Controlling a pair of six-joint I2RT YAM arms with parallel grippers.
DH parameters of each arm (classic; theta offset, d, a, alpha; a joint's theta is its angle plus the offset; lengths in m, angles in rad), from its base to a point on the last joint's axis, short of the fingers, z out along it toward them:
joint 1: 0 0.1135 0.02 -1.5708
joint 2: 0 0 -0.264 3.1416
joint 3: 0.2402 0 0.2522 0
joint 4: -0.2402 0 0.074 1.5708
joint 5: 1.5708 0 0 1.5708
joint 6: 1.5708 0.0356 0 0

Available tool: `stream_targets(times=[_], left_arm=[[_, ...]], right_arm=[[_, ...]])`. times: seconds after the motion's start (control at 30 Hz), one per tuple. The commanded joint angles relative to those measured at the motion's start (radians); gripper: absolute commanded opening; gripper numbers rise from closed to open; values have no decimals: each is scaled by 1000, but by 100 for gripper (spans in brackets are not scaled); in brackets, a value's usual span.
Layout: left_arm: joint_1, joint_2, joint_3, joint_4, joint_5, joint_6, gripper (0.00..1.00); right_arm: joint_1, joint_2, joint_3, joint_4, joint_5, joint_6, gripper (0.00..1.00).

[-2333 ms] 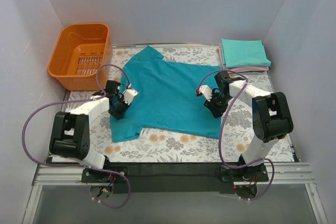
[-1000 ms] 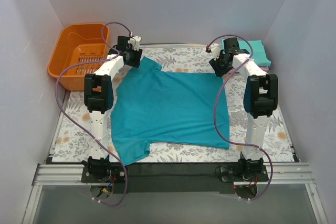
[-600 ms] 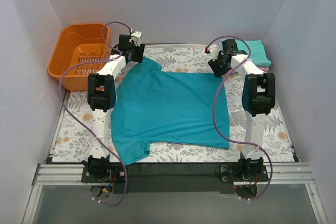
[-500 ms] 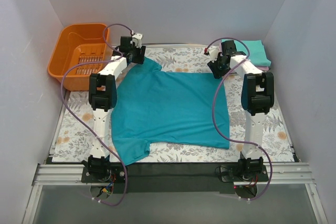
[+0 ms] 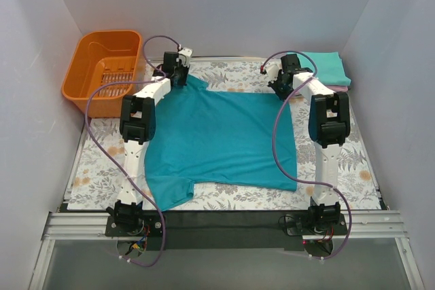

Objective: Fold and stack the t-shirts
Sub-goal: Flatten the tshirt out

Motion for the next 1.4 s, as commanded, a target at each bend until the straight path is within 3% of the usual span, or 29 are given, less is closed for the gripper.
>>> stream_targets(times=[0.0,0.17,0.33,0.37,0.43,0.53,0.6,0.77,0.83,0.87,0.93,1.03,1.13,1.2,1.37], left_arm=[[41,-69,-80,-45,-127,66,0],[92,-83,-112,-40,-133,95,0],[90,-39,-23,-43,-107,76,0],[90,-34,-12,-43,-107,71,3],[90,-28,8,-43,-75,60,19],[90,-28,44,-48,-54,45,46],[90,-48,60,-51,-49,33,51],[90,-189,66,-65,6,0,70],[90,-247,45,-104,29,-12,71],[90,-281,28,-126,44,-9,72],[90,-408,-42,-182,72,5,72],[92,-602,-266,-248,139,72,72],[98,-761,-472,-391,254,183,72],[107,-818,-597,-474,319,239,66],[109,-1025,-877,-617,331,367,58]], right_arm=[[3,26,22,6,98,-14,1],[6,2,-7,50,110,-9,1],[31,31,48,70,123,-17,1],[35,43,66,71,124,-20,1],[42,59,97,73,141,-21,1],[49,69,149,73,158,-20,27],[51,60,170,73,166,-12,43],[52,-107,146,39,101,-9,63],[51,-167,120,-2,34,-29,76],[52,-199,79,-55,0,-36,88],[55,-292,17,-114,-101,-61,91],[80,-409,-136,-214,-193,-109,93],[117,-495,-299,-301,-258,-132,81],[146,-550,-418,-346,-299,-136,68],[201,-624,-612,-358,-301,-133,47]])
